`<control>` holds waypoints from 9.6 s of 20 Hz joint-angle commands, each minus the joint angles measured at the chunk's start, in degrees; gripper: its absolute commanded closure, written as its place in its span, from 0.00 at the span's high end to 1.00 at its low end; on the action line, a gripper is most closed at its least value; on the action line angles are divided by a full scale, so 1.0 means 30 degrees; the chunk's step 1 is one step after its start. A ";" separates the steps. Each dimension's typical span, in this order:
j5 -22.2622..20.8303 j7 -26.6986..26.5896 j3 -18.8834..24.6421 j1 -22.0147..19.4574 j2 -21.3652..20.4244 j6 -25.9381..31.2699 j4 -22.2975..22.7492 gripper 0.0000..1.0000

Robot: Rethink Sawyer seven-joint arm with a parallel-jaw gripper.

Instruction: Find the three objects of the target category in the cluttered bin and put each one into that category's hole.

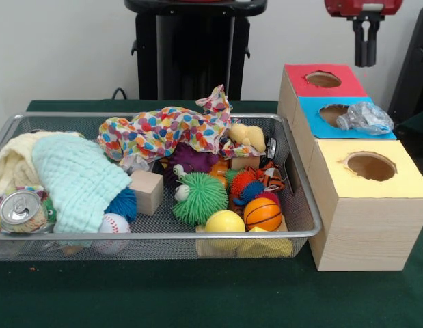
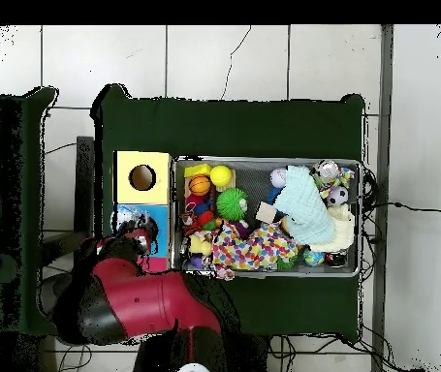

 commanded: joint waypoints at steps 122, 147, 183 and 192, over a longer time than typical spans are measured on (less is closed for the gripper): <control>0.1395 0.4660 -0.3038 0.1722 0.6288 -0.2686 0.0736 0.00; 0.3972 0.4813 -0.2686 0.2038 0.6118 -0.2799 0.2021 0.00; 0.7189 0.4475 -0.3749 0.4191 0.6732 -0.2498 0.1607 0.00; 0.6859 0.3280 -0.6007 0.4995 0.3595 0.1721 0.0528 0.00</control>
